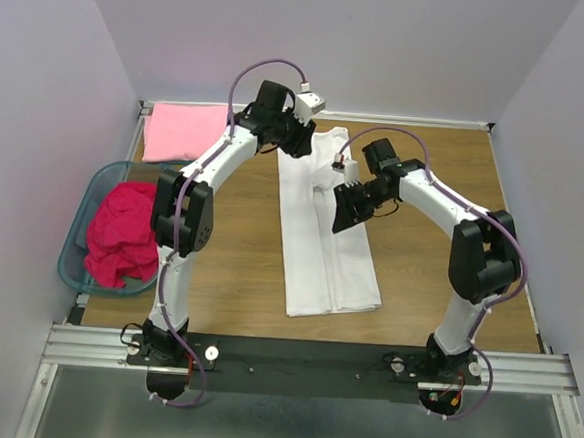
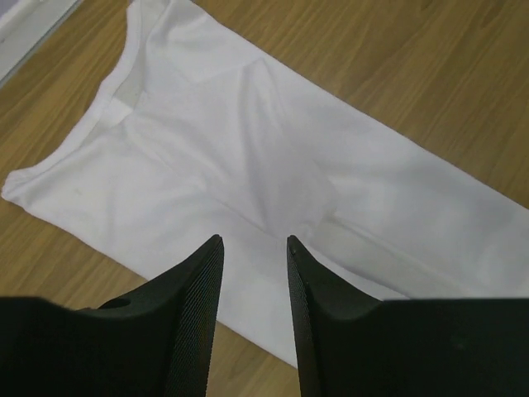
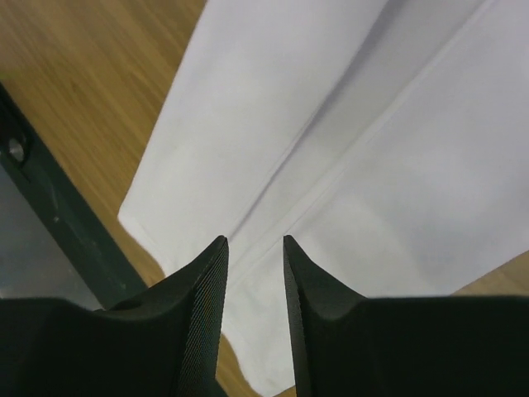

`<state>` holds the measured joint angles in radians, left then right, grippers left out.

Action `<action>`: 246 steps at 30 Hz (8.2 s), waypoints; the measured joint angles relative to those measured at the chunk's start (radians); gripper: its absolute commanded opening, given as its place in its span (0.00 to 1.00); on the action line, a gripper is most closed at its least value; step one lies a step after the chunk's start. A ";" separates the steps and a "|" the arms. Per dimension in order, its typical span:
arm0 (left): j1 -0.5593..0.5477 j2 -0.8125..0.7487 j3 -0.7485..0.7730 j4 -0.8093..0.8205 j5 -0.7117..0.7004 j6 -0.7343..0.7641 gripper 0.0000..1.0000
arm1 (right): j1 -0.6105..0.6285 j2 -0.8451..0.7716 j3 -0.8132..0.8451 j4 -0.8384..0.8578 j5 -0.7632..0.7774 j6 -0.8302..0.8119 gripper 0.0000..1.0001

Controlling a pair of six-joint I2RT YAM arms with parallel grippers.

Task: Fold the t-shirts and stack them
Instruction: Fold the tshirt

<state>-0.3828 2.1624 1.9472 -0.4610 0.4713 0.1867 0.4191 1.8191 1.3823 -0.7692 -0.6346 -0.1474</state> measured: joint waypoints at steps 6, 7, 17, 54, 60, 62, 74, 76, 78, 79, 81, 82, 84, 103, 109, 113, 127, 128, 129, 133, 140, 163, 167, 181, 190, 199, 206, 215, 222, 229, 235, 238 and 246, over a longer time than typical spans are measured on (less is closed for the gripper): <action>-0.004 -0.005 -0.139 0.039 0.066 -0.035 0.41 | -0.021 0.096 0.019 0.040 0.068 0.016 0.40; -0.005 0.009 -0.152 0.035 0.069 -0.039 0.41 | -0.021 0.105 0.019 0.045 0.071 0.019 0.39; -0.003 0.208 -0.021 -0.027 0.072 -0.040 0.39 | -0.021 0.166 0.026 0.096 0.073 0.052 0.40; 0.011 -1.016 -0.867 0.279 0.195 0.507 0.96 | -0.052 -0.375 0.086 -0.075 0.156 -0.440 0.94; -0.182 -1.118 -1.234 0.080 0.178 0.743 0.90 | 0.138 -0.436 -0.358 -0.089 0.197 -0.496 0.74; -0.262 -1.138 -1.300 0.064 0.160 0.755 0.86 | 0.185 -0.435 -0.415 -0.083 0.204 -0.500 0.68; -0.490 -1.000 -1.372 0.169 0.033 0.695 0.59 | 0.287 -0.407 -0.615 0.148 0.321 -0.531 0.59; -0.490 -0.976 -1.372 0.181 0.014 0.684 0.59 | 0.290 -0.403 -0.628 0.177 0.336 -0.535 0.59; -0.490 -0.960 -1.372 0.192 0.002 0.678 0.59 | 0.290 -0.403 -0.643 0.204 0.348 -0.538 0.58; -0.490 -0.955 -1.373 0.200 -0.007 0.676 0.59 | 0.292 -0.402 -0.649 0.217 0.355 -0.541 0.58; -0.490 -0.945 -1.374 0.215 -0.020 0.673 0.58 | 0.294 -0.399 -0.663 0.244 0.365 -0.546 0.54; -0.490 -0.937 -1.374 0.221 -0.026 0.672 0.58 | 0.295 -0.399 -0.666 0.254 0.369 -0.549 0.54; -0.490 -0.919 -1.374 0.231 -0.036 0.671 0.56 | 0.295 -0.399 -0.669 0.269 0.370 -0.550 0.54; -0.490 -0.752 -1.310 0.234 -0.100 0.657 0.39 | 0.296 -0.443 -0.620 0.219 0.377 -0.567 0.57; -0.490 -0.748 -1.304 0.236 -0.105 0.658 0.45 | 0.295 -0.394 -0.663 0.258 0.380 -0.590 0.53; -0.490 -0.747 -1.304 0.236 -0.105 0.658 0.35 | 0.296 -0.400 -0.677 0.284 0.374 -0.588 0.39; -0.490 -0.747 -1.283 0.179 -0.108 0.673 0.00 | 0.302 -0.450 -0.715 0.333 0.372 -0.537 0.01; -0.490 -0.760 -1.283 0.163 -0.100 0.673 0.00 | 0.303 -0.461 -0.715 0.320 0.371 -0.532 0.00; -0.490 -0.777 -1.283 0.151 -0.093 0.672 0.00 | 0.306 -0.481 -0.713 0.294 0.369 -0.519 0.00; -0.490 -0.886 -1.282 0.106 -0.058 0.670 0.00 | 0.307 -0.511 -0.689 0.233 0.360 -0.498 0.01; -0.466 -0.943 -1.247 0.050 -0.024 0.674 0.00 | 0.304 -0.510 -0.624 0.180 0.359 -0.488 0.00; -0.124 -0.592 -0.772 -0.035 0.042 0.919 0.00 | 0.078 -0.207 -0.153 0.139 0.371 -0.675 0.00; -0.090 -0.518 -0.678 -0.061 0.045 0.959 0.00 | 0.048 -0.121 -0.045 0.135 0.365 -0.711 0.01; 0.003 -0.208 -0.382 -0.080 0.063 1.043 0.00 | -0.037 0.170 0.231 0.124 0.344 -0.798 0.00; 0.040 -0.092 -0.271 -0.082 0.065 1.055 0.00 | -0.047 0.309 0.376 0.124 0.333 -0.816 0.01; 0.049 -0.023 -0.212 -0.065 0.063 1.064 0.39 | -0.049 0.415 0.485 0.118 0.344 -0.818 0.44; 0.071 -0.016 -0.200 -0.004 0.060 0.985 0.62 | -0.076 0.428 0.623 0.112 0.364 -0.722 0.56; 0.140 -0.150 -0.231 0.060 0.172 0.576 0.62 | -0.126 0.281 0.515 0.129 0.276 -0.418 0.47; 0.128 -0.170 -0.400 0.333 0.433 -0.018 0.67 | -0.124 0.298 0.500 0.124 0.031 -0.131 0.47; 0.124 -0.014 -0.407 0.612 0.524 -0.471 0.86 | -0.156 0.466 0.570 0.191 -0.188 0.154 0.52; 0.138 0.132 -0.390 0.757 0.531 -0.677 0.86 | -0.208 0.655 0.634 0.254 -0.260 0.302 0.52; 0.161 0.206 -0.385 0.792 0.529 -0.747 0.86 | -0.246 0.710 0.644 0.270 -0.331 0.352 0.53; 0.205 0.224 -0.383 0.868 0.546 -0.814 0.87 | -0.288 0.714 0.644 0.283 -0.366 0.372 0.56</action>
<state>-0.1776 2.3867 1.5642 0.4072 1.0176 -0.6270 0.1307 2.5328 2.0262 -0.4862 -1.0004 0.2245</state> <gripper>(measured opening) 0.863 0.544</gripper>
